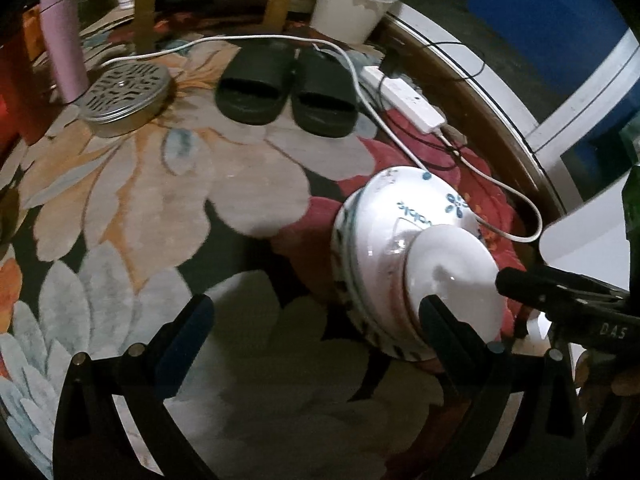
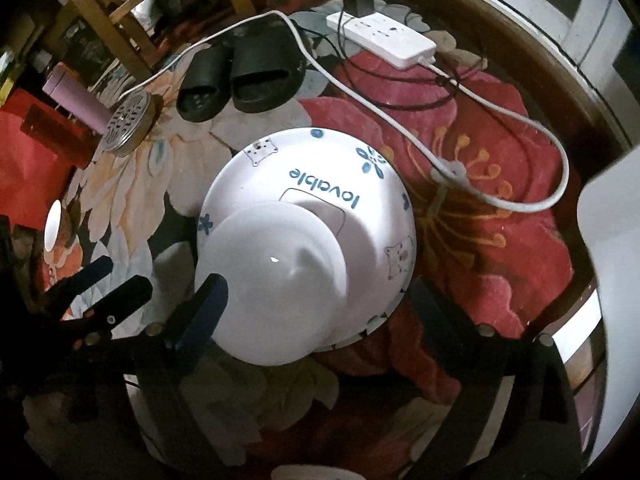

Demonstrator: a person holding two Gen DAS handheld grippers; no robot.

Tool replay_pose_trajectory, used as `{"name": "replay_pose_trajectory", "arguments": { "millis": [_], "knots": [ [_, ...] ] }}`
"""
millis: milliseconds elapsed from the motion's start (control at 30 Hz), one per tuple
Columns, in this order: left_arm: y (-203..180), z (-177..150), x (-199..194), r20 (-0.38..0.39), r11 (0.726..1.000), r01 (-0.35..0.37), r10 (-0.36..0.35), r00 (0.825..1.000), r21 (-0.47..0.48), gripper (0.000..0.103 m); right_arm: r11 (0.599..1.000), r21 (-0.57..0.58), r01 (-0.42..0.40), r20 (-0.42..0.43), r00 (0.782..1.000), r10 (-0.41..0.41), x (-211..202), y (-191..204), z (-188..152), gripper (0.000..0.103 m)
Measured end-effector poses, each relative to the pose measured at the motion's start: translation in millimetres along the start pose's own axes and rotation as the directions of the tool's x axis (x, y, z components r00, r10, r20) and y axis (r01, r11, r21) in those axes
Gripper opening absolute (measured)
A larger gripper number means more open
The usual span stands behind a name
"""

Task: Organize plates and bowls
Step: 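Open the right tool to release the brown-outside bowl, then move the right tool to the remaining brown-outside bowl by the red bag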

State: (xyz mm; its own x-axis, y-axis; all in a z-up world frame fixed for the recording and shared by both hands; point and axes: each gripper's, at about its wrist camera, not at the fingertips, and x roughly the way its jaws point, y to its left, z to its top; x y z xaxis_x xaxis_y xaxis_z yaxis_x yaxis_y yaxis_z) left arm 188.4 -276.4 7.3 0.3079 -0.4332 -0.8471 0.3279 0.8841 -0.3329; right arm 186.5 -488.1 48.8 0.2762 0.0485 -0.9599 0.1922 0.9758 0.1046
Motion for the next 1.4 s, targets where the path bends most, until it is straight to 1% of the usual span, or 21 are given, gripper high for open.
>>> {"name": "replay_pose_trajectory", "arguments": {
  "millis": [233, 500, 900, 1400],
  "knots": [
    [19.4, -4.8, -8.7, 0.006, 0.999, -0.034, 0.034, 0.999, -0.022, 0.102, 1.0, -0.022, -0.002, 0.009, 1.0, 0.002, 0.2, 14.4, -3.0, 0.096],
    [39.5, -12.4, -17.0, 0.005, 0.998, -0.056, 0.056, 0.998, -0.038, 0.102, 0.998, -0.057, -0.002, 0.022, 1.0, 0.004, -0.3, 37.5, -5.7, 0.096],
    [78.7, -22.8, -34.0, 0.011, 0.991, -0.1, 0.101, 0.995, -0.088, 0.102, 0.99, -0.14, -0.007, 0.069, 0.997, 0.017, -5.9, 78.4, -9.2, 0.096],
    [120.8, -38.9, -52.7, 0.006, 0.979, -0.158, 0.16, 0.987, -0.132, 0.102, 0.976, -0.209, -0.056, 0.036, 0.997, 0.065, 5.2, 125.9, -21.0, 0.096]
  ]
}}
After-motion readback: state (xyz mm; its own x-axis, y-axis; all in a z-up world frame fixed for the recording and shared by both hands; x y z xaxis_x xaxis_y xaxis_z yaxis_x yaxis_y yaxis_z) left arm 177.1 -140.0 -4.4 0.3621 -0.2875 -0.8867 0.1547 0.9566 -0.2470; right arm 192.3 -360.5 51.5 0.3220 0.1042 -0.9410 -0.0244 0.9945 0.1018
